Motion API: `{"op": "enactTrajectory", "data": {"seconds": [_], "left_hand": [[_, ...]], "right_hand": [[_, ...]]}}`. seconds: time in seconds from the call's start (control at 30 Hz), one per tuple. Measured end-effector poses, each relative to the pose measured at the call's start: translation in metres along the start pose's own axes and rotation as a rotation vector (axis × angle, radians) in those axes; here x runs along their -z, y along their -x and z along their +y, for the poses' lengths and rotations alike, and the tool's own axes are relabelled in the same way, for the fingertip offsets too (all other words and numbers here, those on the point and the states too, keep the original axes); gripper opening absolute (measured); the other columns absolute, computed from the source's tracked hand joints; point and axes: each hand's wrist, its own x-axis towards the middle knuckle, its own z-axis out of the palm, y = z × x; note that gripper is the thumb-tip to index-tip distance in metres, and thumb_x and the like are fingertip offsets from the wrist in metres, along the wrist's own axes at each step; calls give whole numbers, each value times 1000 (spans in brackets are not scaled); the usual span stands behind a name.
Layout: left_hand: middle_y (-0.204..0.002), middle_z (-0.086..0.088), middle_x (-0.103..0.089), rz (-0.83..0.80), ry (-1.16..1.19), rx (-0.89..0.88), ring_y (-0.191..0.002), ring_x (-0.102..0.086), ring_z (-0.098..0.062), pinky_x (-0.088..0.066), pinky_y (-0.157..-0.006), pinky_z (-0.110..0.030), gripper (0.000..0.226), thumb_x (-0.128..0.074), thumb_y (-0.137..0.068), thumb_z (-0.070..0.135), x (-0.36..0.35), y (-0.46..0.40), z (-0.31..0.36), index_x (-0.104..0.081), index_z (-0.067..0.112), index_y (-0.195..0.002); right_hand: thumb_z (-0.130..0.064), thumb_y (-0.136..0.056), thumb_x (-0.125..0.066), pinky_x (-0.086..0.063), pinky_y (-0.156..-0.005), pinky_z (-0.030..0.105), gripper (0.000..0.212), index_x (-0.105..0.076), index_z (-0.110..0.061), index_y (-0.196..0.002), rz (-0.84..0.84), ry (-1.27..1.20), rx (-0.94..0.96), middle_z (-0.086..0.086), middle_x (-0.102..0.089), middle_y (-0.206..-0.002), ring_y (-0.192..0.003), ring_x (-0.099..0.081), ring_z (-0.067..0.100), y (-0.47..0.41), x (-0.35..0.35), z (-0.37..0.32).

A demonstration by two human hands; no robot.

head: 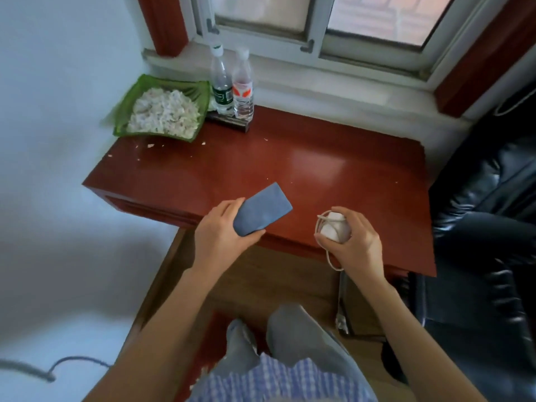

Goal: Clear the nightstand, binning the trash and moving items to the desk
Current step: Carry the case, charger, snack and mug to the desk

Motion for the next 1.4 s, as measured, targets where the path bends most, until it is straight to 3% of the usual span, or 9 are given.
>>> {"op": "enactTrajectory", "data": {"seconds": [0.33,0.77,1.1,1.4], "left_hand": [[-111,-5,-66,-169,19,-178,-93,-65,-23,-56,-72,-40,72,-82,-62,48,-67,-113,-2,-61,10,-120],[-102,-3,-69,-232,-68,-192,-88,-64,-23,-52,-73,-34,71,-85,-54,46,-151,-232,20,-66,10,-113],[-108,-8,-67,-410,-122,-222,-97,-60,-31,-48,-81,-40,74,-87,-54,39,-193,-308,-16,-63,8,-117],[-111,-10,-65,-505,-120,-280,-99,-58,-33,-46,-84,-42,72,-83,-61,40,-228,-369,-51,-60,9,-122]], "right_hand": [[-35,-65,-83,-56,-74,38,56,-59,-27,-115,72,42,-196,-7,-62,-110,-95,-60,15,-60,3,36],[-33,-64,-84,-48,-72,26,54,-61,-26,-113,14,32,-167,-8,-63,-106,-94,-60,13,-200,4,112],[-33,-63,-85,-53,-72,31,56,-61,-27,-113,-49,23,-239,-10,-63,-105,-94,-61,13,-231,-29,127],[-36,-65,-84,-50,-72,27,56,-61,-27,-115,-64,26,-319,-13,-60,-105,-94,-59,11,-250,-62,116]]}}
